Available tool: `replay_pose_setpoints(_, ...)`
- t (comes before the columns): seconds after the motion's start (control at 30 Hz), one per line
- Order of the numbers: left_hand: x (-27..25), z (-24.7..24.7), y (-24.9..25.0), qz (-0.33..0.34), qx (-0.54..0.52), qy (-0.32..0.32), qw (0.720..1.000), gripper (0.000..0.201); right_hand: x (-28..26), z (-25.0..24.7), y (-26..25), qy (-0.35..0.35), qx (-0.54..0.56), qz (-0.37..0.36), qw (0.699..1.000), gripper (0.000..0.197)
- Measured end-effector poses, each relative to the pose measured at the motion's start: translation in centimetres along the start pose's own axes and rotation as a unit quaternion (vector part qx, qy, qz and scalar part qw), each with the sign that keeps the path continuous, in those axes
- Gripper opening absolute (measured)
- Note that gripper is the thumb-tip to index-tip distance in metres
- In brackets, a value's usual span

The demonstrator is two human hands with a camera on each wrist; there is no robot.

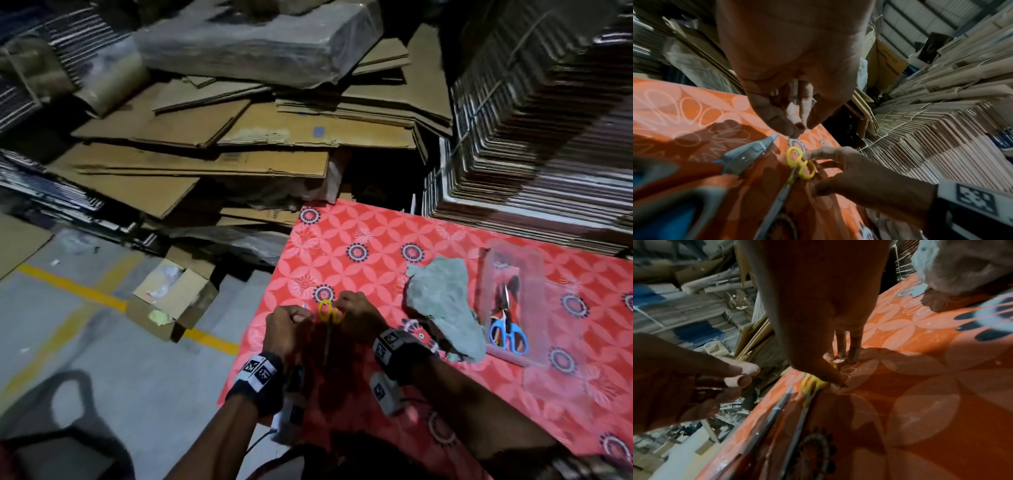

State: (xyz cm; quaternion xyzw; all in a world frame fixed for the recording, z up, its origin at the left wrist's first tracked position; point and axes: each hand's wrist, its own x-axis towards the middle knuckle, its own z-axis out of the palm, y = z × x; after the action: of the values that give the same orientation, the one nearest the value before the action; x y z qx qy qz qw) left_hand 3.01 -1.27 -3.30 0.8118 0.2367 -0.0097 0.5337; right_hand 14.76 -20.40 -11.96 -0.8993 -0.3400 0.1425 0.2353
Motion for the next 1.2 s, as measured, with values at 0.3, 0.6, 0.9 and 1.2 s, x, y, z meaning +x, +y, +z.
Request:
replay_pose_setpoints(0.3,2.5,-0.2,-0.2,0.046,0.045,-0.04,0.997,0.03,-2.2,-6.6,-5.6,-0.125,-0.167,-0.008,0.978,0.023)
replay_pose_setpoints(0.6,3.8,0.2,0.2,0.008,-0.062,0.006,0.998,0.029,-4.0,-6.7,-5.7,-0.101,-0.157,0.056,0.981,0.018)
replay_pose_setpoints(0.9,3.8,1.5,1.9,0.001,-0.109,0.061,0.992,0.03,-4.1,-10.1,-5.5,0.025,0.059,0.138,0.988,0.04)
replay_pose_setpoints(1.2,1.8,5.7,8.8,-0.029,-0.159,-0.151,0.975,0.04,-6.6,-14.5,-7.1,0.133,0.456,0.221,0.852,0.028)
